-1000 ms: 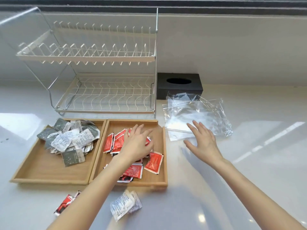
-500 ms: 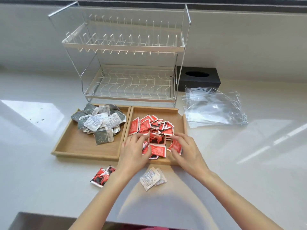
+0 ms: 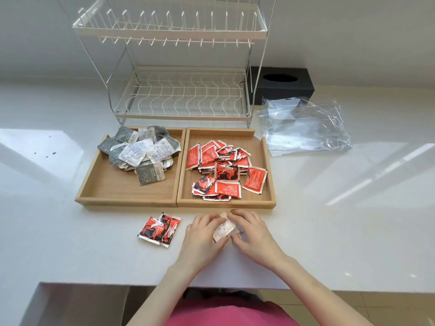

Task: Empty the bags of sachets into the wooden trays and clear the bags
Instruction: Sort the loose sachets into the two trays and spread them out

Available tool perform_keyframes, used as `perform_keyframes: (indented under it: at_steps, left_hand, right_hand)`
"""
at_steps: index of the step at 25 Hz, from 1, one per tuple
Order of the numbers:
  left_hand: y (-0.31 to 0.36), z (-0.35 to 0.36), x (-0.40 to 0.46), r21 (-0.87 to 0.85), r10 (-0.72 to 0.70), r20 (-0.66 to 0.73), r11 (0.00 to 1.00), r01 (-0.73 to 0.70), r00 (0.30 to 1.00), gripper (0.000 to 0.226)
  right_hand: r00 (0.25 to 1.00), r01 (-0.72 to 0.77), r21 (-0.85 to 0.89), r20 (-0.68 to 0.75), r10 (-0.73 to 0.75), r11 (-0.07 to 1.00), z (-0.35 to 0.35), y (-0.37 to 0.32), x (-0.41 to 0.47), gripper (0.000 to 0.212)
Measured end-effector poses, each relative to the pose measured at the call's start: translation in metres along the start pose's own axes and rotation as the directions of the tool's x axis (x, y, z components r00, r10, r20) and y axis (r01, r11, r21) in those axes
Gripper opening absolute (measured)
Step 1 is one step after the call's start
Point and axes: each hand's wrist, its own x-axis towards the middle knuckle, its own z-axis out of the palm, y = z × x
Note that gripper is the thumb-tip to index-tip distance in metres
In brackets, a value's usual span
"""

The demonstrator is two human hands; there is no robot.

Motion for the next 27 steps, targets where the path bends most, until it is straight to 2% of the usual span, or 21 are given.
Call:
perform_keyframes:
  at_steps: [4,9,10,13,16,20,27]
  left_hand:
    - [-0.008,-0.001,0.002,-0.080,0.027,-0.029,0.996,-0.029,0.999,0.038]
    - [-0.013,-0.007,-0.005,-0.186,0.005,-0.128,0.982,-0.029,0.992,0.030]
    - [-0.013,-0.011,-0.006,-0.207,-0.012,-0.142,0.978,-0.017,0.990,0.029]
    - [-0.019,-0.036,-0.007,-0.291,-0.054,-0.222,0.957,-0.013,0.974,0.028]
    - [-0.031,-0.066,-0.005,-0.384,-0.122,-0.335,0.923,-0.018,0.934,0.031]
    - [-0.060,-0.098,0.008,-0.336,-0.171,-0.433,0.942,0.018,0.885,0.034]
    - [-0.107,-0.118,0.027,-0.186,-0.188,-0.325,0.974,0.132,0.927,0.033]
  right_hand:
    - [0.996,-0.002,-0.069,0.084,0.008,0.998,-0.001,-0.004,0.005,0.074]
    - [0.992,-0.058,-0.070,0.105,0.065,0.996,0.005,-0.014,0.000,0.078]
    - [0.993,-0.058,-0.053,0.099,0.063,0.997,0.006,-0.015,-0.001,0.073]
    - [0.997,-0.068,0.105,0.035,0.064,0.992,0.003,-0.024,0.002,0.030]
    - [0.998,-0.064,0.183,-0.006,0.067,0.981,-0.006,-0.042,0.015,0.010]
    - [1.000,-0.014,0.223,-0.004,0.015,0.975,-0.015,-0.078,0.048,0.024]
    - [0.996,-0.059,0.197,0.077,0.044,0.979,-0.002,-0.133,0.115,0.038]
